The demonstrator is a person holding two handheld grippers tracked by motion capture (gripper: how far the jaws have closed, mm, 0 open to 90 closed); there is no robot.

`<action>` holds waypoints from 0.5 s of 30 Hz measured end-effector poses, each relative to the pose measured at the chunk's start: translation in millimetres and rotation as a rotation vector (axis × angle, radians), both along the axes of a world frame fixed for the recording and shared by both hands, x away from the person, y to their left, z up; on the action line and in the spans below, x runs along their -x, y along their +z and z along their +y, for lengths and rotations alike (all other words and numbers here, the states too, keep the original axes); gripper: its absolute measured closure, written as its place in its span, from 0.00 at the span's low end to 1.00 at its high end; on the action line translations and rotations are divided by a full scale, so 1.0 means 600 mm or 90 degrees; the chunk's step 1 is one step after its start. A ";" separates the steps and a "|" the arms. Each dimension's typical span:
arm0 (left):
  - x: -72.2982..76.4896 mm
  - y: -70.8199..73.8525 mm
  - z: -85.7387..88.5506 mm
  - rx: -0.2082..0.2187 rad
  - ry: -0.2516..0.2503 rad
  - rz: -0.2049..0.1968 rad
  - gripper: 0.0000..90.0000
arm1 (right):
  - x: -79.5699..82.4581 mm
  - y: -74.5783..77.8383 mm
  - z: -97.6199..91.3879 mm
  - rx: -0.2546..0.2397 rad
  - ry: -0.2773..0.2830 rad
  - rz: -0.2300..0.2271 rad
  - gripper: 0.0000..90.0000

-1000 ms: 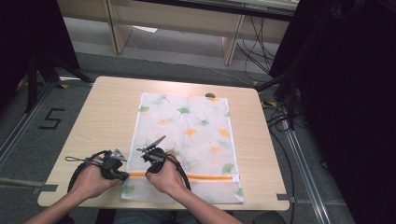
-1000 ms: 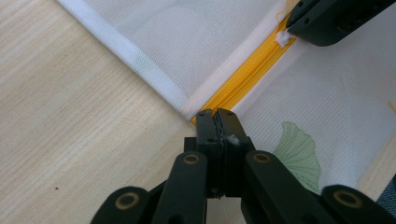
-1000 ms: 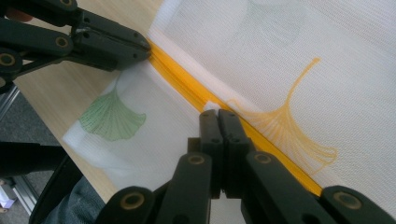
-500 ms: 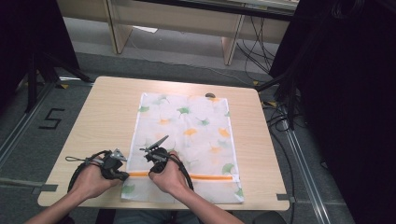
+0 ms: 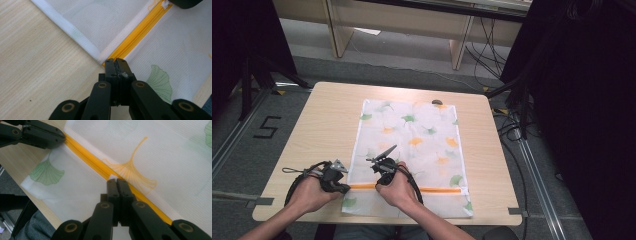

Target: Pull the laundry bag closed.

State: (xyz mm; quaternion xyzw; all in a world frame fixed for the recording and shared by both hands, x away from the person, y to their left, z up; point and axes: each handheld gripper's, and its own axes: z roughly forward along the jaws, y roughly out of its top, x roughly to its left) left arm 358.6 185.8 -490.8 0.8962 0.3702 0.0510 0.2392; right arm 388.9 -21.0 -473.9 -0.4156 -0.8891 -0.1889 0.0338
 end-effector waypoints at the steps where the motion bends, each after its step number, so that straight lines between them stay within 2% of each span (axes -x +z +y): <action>1: 0.000 0.000 0.000 0.002 0.001 0.000 0.98 | 0.001 0.000 -0.003 -0.002 -0.008 0.000 1.00; 4: 0.000 0.000 0.000 0.001 0.002 0.000 0.98 | 0.002 0.003 -0.005 0.005 -0.018 0.012 1.00; 7: 0.000 0.000 0.000 0.000 0.001 0.001 0.98 | 0.001 0.003 -0.010 0.001 -0.021 0.011 1.00; 9: 0.000 0.000 0.000 0.001 0.002 0.000 0.98 | -0.001 0.000 -0.013 0.006 -0.007 -0.002 1.00; 11: 0.000 0.000 0.000 0.001 0.001 0.001 0.98 | -0.001 0.000 -0.014 -0.001 -0.016 0.004 1.00; 12: 0.001 -0.002 -0.002 0.007 0.014 -0.004 0.98 | 0.000 0.002 -0.015 0.010 -0.018 0.007 1.00; 14: 0.001 -0.002 -0.002 0.008 0.016 -0.005 0.98 | -0.001 0.001 -0.018 0.006 -0.009 0.002 1.00; 15: 0.001 -0.002 -0.002 0.007 0.016 -0.005 0.98 | 0.000 0.002 -0.018 0.013 -0.020 0.008 1.00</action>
